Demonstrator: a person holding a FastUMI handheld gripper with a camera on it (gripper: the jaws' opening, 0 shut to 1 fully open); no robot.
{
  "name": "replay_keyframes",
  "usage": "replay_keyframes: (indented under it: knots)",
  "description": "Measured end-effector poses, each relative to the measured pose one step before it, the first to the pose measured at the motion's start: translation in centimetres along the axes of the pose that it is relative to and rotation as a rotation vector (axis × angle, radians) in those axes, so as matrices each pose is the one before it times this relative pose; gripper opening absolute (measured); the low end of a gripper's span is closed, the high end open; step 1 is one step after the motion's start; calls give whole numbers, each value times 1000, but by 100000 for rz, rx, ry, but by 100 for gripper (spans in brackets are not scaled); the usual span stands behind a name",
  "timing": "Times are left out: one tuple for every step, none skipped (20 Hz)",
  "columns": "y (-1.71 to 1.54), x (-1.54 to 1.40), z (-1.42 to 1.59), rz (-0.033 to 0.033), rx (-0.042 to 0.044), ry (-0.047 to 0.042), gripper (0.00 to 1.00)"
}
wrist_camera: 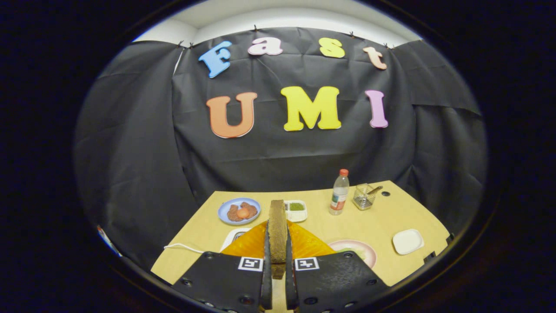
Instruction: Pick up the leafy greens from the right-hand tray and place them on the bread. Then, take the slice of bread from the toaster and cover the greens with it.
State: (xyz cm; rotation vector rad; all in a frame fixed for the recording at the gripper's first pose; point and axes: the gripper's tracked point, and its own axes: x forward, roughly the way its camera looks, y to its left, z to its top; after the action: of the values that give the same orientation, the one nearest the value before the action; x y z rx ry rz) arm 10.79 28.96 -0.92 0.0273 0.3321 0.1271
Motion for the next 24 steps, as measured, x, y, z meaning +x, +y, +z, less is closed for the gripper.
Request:
replay_keyframes:
  knots:
    - [-906,133,-41,-1318,688,167,12]
    - [-936,160,-162,-1091,478,393,12]
    - [-830,273,-177,-1054,528,492,12]
    - [-950,387,-255,-1416,457,531,12]
    - [-772,360,-268,-711,560,896,12]
    - [-524,425,-460,-347,748,1060,12]
    - [-659,308,-412,-895,858,808,12]
    - [-629,468,-517,-784,626,960,12]
    - [-480,549,-582,-632,23,1153,12]
    - [-434,468,-690,-344,-147,1458,12]
    - [-186,548,-738,567,-172,1461,12]
    - [-67,678,-833,726,-404,1542,12]
    - [-232,528,-797,411,-912,1081,12]
    - [-514,591,-623,-601,-1178,700,12]
    - [-587,588,-807,-1130,-1163,1258,12]
    - [-340,599,-931,-418,-529,1586,12]
    - [-335,642,-841,-133,121,1709,12]
    - [-343,470,-752,-197,416,1704,12]
    - [-252,455,-727,107,-306,1695,12]
    - [-337,361,-532,161,179,792,12]
    - [-250,372,-279,315,262,35,12]
    - [-105,535,-300,776,360,186,12]
    - [116,443,-376,1785,1174,443,12]
    - [-143,231,-380,1186,1031,671,13]
